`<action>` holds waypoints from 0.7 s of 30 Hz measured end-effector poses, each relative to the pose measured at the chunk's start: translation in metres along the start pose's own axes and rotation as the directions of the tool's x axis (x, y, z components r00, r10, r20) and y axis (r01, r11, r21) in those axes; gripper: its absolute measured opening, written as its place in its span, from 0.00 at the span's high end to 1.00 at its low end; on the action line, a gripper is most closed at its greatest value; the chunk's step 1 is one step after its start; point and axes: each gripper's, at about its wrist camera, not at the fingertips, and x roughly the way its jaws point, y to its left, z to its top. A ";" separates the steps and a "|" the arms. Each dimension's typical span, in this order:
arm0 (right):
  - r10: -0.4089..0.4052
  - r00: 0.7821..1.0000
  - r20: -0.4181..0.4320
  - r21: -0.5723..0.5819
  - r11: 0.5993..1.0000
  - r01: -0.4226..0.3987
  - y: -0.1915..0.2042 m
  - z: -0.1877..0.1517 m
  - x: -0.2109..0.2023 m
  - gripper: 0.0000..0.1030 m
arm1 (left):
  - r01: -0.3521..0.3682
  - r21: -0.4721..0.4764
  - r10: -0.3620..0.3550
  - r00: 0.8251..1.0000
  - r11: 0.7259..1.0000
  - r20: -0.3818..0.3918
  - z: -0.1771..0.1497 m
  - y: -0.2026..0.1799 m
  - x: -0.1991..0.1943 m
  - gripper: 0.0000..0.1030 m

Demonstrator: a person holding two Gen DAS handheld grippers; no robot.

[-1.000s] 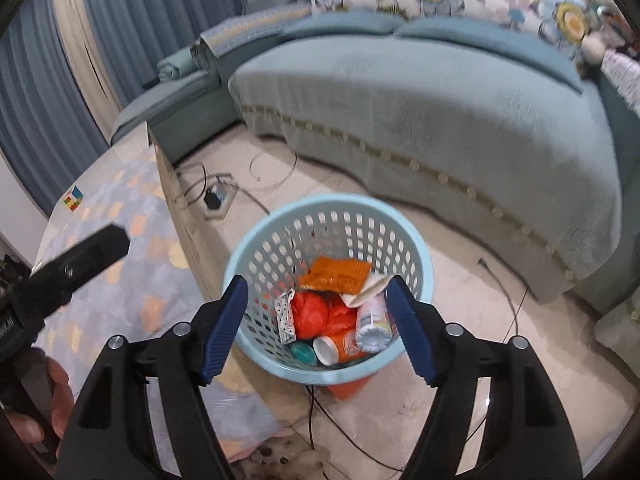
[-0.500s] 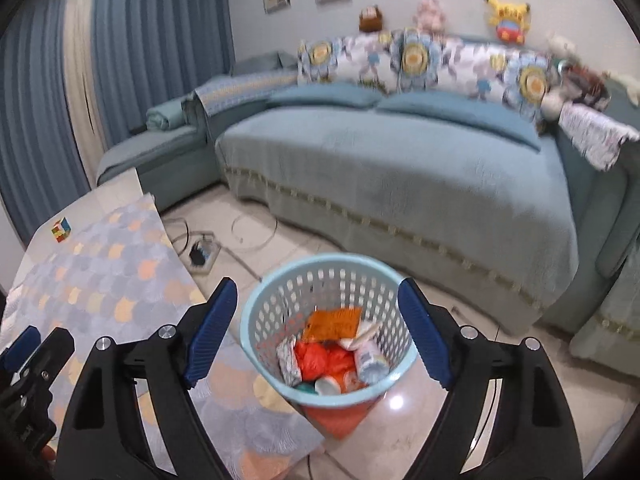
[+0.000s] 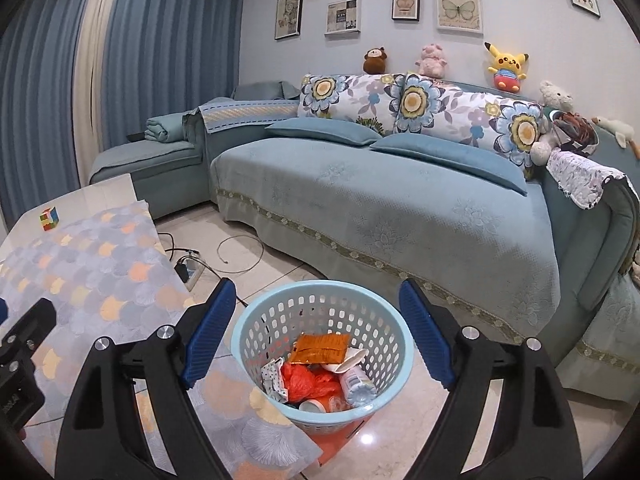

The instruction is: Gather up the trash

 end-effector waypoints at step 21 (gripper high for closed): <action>0.001 1.000 -0.003 0.003 1.000 -0.001 -0.004 0.004 0.000 0.22 | 0.008 0.003 -0.008 1.000 1.000 0.001 0.002 -0.002 -0.002 0.09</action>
